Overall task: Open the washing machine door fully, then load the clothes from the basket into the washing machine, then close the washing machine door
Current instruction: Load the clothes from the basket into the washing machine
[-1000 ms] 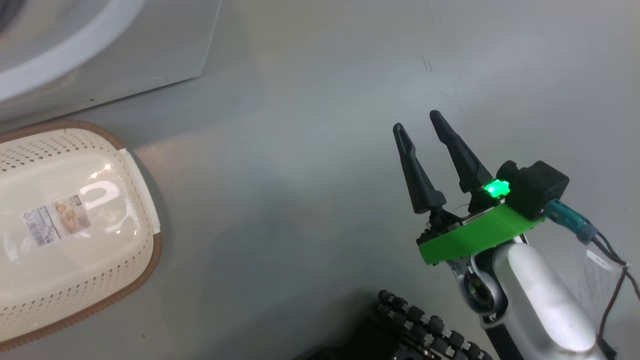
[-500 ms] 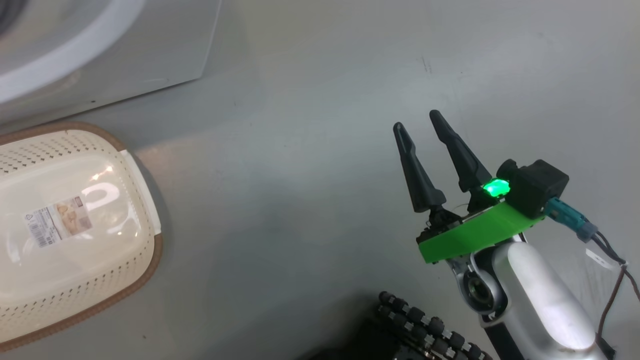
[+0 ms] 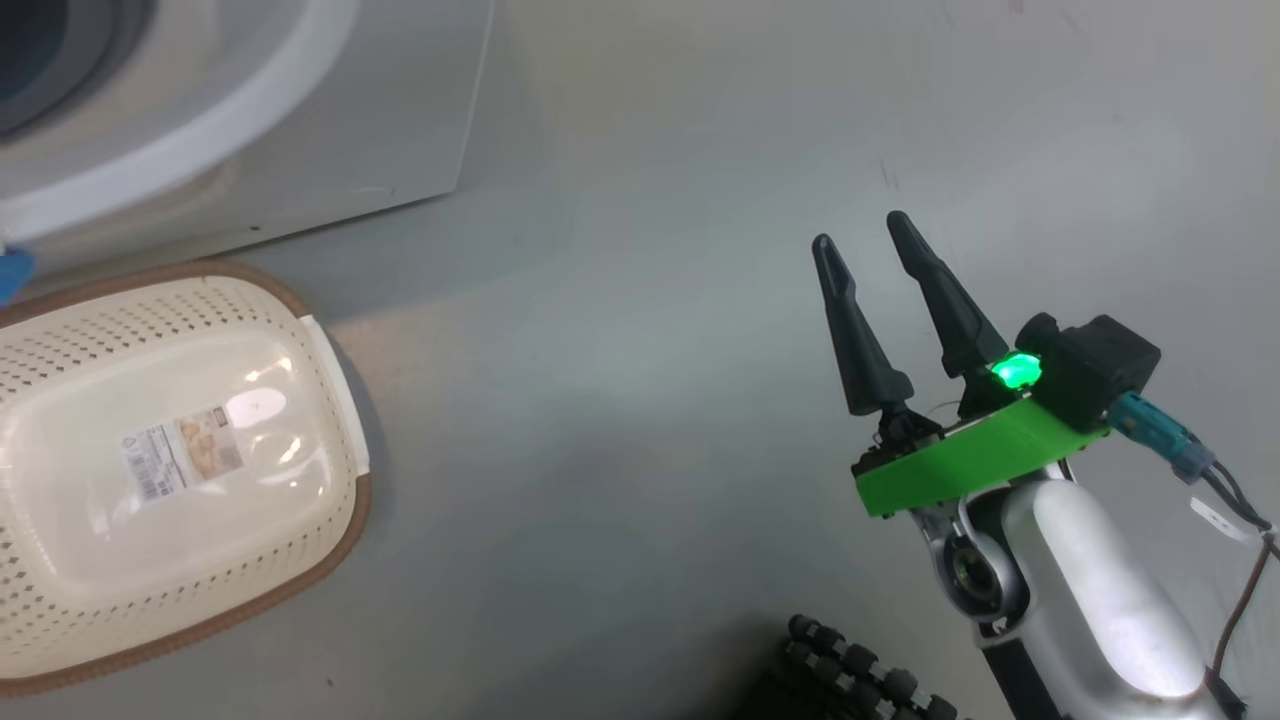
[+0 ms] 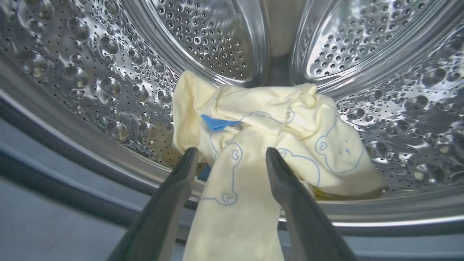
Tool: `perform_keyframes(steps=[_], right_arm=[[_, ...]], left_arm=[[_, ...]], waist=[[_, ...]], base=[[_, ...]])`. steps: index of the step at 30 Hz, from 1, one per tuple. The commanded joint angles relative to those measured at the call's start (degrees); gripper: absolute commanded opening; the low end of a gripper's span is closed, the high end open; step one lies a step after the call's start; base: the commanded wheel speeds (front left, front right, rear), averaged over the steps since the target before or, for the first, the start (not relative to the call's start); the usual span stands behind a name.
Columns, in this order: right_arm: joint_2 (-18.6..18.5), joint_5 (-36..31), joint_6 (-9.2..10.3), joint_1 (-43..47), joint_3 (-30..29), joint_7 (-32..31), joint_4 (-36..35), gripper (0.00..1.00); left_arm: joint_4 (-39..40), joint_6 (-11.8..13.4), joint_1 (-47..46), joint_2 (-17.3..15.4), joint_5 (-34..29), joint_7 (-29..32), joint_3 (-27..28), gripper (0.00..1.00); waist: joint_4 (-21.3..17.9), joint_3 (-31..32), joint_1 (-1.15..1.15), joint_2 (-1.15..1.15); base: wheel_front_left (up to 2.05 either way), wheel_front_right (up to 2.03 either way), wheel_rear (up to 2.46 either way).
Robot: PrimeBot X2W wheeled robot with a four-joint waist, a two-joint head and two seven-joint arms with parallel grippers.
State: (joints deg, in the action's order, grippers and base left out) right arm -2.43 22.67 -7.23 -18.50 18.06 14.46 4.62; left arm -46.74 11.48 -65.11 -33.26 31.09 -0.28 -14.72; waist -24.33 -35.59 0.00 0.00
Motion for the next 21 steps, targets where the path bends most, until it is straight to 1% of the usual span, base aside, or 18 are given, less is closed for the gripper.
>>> perform_keyframes(steps=[1, 5, 10, 16, 21], right_arm=[[-0.4, -0.5, -0.25, 1.4, 0.3, 0.5, -1.3, 1.00], [-0.4, -1.8, -0.25, 2.1, -0.2, 0.5, -0.9, 1.00], [-0.4, -3.6, -0.25, 3.3, -1.2, 0.4, -0.5, 1.00], [-0.4, -5.5, -0.25, 5.1, -1.8, -1.0, -0.9, 1.00], [-0.4, -7.0, -0.25, 7.0, -2.8, -2.6, -1.9, 1.00]], left_arm=[[2.2, 0.6, 0.2, -2.5, 0.3, -0.9, 1.9, 1.00], [6.4, 2.4, 7.0, -1.2, 1.1, -5.1, 3.0, 1.00], [13.5, 4.7, 16.3, 1.3, 1.6, -9.9, 3.2, 1.00], [22.6, 7.9, 28.4, 4.0, 1.8, -12.8, 3.4, 1.00], [30.2, 10.6, 38.2, 6.3, 1.5, -13.8, 3.2, 1.00]], waist=[[0.8, 1.0, 0.00, 0.00], [2.3, 3.2, 0.00, 0.00], [4.2, 6.2, 0.00, 0.00], [6.4, 10.3, 0.00, 0.00], [8.3, 13.7, 0.00, 0.00]], base=[[0.00, 0.00, 0.00], [0.00, 0.00, 0.00], [0.00, 0.00, 0.00], [0.00, 0.00, 0.00], [0.00, 0.00, 0.00]])
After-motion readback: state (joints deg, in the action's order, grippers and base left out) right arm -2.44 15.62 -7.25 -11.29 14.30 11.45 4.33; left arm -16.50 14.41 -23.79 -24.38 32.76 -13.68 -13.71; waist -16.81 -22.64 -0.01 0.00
